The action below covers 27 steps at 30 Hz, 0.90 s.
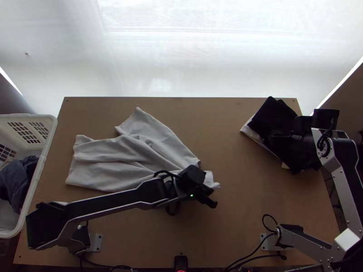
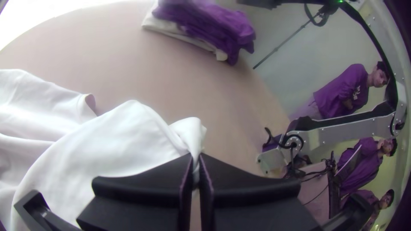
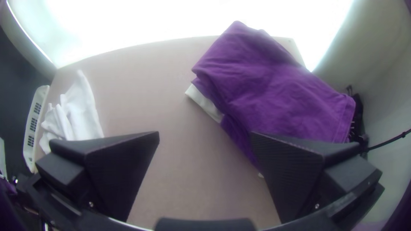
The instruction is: Fold the t-shirt
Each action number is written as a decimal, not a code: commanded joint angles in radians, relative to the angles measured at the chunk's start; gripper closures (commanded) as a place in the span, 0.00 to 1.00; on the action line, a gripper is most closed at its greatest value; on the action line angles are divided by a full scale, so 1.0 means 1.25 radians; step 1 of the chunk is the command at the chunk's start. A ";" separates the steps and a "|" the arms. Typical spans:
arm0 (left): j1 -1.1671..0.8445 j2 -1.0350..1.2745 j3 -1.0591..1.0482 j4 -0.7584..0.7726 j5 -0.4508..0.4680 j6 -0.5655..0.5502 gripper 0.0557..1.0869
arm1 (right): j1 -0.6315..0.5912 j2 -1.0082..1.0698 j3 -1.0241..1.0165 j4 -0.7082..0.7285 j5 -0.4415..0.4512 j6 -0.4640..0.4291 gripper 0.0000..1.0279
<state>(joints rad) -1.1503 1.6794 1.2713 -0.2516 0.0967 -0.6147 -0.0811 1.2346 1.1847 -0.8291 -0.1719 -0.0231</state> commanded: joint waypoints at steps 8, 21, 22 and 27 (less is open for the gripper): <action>-0.050 0.197 0.289 0.033 0.000 -0.074 0.95 | 0.002 0.027 -0.002 0.012 0.000 -0.006 0.04; 0.179 0.012 0.367 -0.009 0.043 0.030 0.04 | 0.080 0.017 -0.009 0.018 -0.009 0.015 0.04; 0.211 0.006 0.368 -0.026 0.043 0.030 0.04 | 0.098 0.033 0.002 0.010 -0.009 0.027 0.04; 0.386 -0.022 0.306 -0.144 0.043 0.073 0.04 | 0.156 0.145 0.052 -0.002 -0.157 0.066 0.04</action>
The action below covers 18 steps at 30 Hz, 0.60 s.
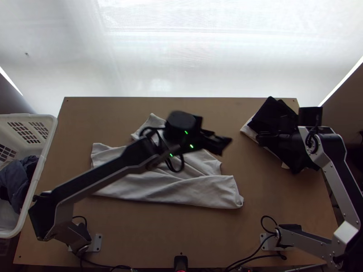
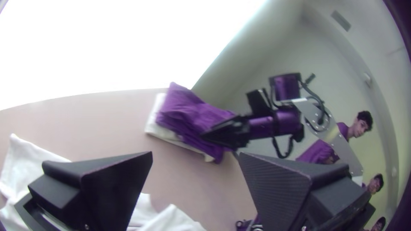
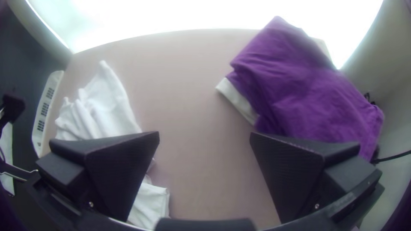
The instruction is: Fold the t-shirt
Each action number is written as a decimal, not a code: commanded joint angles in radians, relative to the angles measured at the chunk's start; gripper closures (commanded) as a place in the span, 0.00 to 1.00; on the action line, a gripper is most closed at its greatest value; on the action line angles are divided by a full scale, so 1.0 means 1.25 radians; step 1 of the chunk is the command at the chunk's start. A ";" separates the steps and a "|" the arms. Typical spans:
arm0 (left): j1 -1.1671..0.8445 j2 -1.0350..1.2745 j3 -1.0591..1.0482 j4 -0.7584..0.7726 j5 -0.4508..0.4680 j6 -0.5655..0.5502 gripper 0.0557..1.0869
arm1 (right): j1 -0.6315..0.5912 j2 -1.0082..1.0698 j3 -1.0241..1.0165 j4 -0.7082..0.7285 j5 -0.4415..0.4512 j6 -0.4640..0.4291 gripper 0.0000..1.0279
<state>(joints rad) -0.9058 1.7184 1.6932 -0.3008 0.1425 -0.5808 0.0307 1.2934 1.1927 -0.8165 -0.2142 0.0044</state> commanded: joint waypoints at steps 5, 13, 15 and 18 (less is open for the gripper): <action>0.298 -0.160 -0.176 -0.105 -0.027 0.166 0.04 | 0.124 0.267 0.116 -0.036 -0.254 0.071 0.04; 0.399 -0.267 -0.284 -0.112 -0.033 0.214 0.04 | 0.244 0.473 0.306 -0.039 -0.283 0.064 0.04; 0.410 -0.278 -0.298 -0.118 -0.034 0.213 0.04 | 0.268 0.521 0.355 -0.057 -0.300 0.062 0.04; 0.422 -0.287 -0.318 -0.115 -0.040 0.211 0.04 | 0.283 0.583 0.413 -0.065 -0.310 0.059 0.05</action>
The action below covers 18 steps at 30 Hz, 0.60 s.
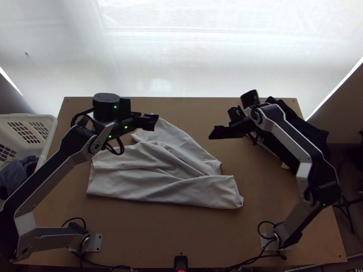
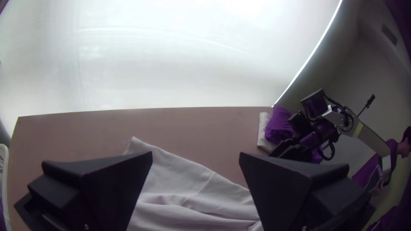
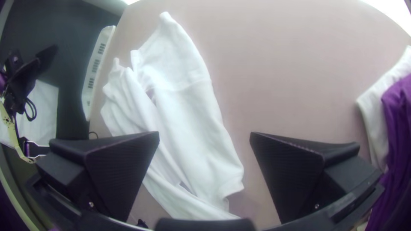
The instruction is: Fold the t-shirt
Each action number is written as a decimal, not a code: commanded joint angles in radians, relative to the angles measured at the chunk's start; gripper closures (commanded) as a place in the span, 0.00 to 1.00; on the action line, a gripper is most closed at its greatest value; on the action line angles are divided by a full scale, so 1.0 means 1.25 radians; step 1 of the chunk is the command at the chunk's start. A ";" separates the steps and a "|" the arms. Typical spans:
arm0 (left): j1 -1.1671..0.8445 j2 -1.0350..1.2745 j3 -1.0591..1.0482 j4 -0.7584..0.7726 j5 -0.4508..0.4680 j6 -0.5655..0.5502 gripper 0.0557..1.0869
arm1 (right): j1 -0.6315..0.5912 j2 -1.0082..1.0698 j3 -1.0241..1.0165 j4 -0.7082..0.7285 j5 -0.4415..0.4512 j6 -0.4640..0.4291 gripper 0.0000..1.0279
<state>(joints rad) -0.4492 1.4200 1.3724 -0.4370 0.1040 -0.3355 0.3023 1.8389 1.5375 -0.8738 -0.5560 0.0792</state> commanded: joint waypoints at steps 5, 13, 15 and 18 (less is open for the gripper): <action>0.071 -0.051 -0.067 0.000 -0.029 0.006 0.04 | 0.074 0.240 0.222 -0.030 -0.060 -0.004 0.08; 0.108 -0.056 -0.068 0.001 -0.029 0.006 0.04 | 0.110 0.343 0.336 -0.034 -0.061 -0.007 0.10; 0.113 -0.057 -0.067 0.002 -0.029 0.006 0.04 | 0.115 0.365 0.363 -0.047 -0.061 -0.007 0.10; 0.119 -0.060 -0.067 0.002 -0.029 0.006 0.04 | 0.116 0.391 0.384 -0.056 -0.061 -0.008 0.10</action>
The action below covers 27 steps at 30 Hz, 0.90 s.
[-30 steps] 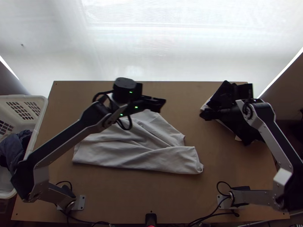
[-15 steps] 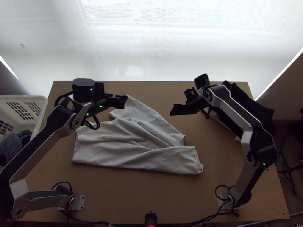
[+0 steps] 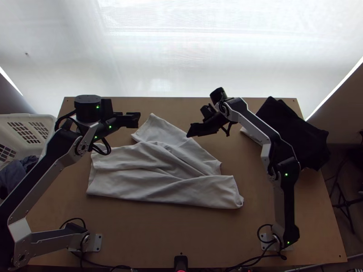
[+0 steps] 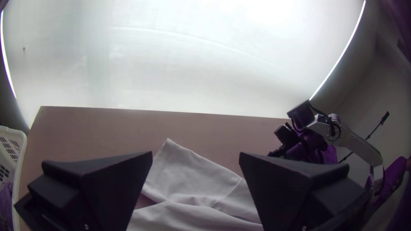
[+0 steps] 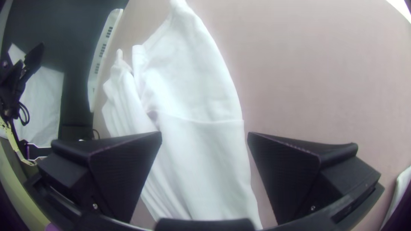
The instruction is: Fold the t-shirt
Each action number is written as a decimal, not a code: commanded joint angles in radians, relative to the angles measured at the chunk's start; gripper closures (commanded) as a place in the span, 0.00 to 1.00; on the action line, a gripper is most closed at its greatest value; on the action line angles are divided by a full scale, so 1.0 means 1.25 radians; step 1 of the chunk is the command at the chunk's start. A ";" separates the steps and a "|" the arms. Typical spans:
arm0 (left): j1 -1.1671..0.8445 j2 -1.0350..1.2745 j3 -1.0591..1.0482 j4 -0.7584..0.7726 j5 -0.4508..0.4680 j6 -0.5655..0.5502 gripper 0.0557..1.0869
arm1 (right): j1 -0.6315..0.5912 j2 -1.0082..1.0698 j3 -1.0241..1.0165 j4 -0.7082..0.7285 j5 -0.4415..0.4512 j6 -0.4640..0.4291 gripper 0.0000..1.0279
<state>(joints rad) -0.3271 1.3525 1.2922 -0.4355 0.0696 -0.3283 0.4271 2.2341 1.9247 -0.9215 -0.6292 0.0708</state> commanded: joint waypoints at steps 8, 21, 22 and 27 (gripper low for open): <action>0.033 -0.007 -0.002 0.002 -0.002 0.002 0.04 | 0.017 0.125 0.121 -0.024 -0.002 -0.003 0.10; 0.052 -0.006 0.001 0.005 -0.002 0.004 0.04 | 0.044 0.150 0.156 -0.058 -0.001 -0.004 0.21; 0.057 -0.006 0.001 0.004 -0.002 0.004 0.04 | 0.044 0.152 0.154 -0.062 -0.001 -0.004 0.23; 0.081 -0.011 0.001 0.002 -0.002 0.006 0.04 | 0.039 0.152 0.152 -0.070 0.001 -0.005 0.58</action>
<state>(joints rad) -0.2577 1.3437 1.2930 -0.4316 0.0669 -0.3241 0.4755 2.4168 2.1117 -0.9939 -0.6300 0.0669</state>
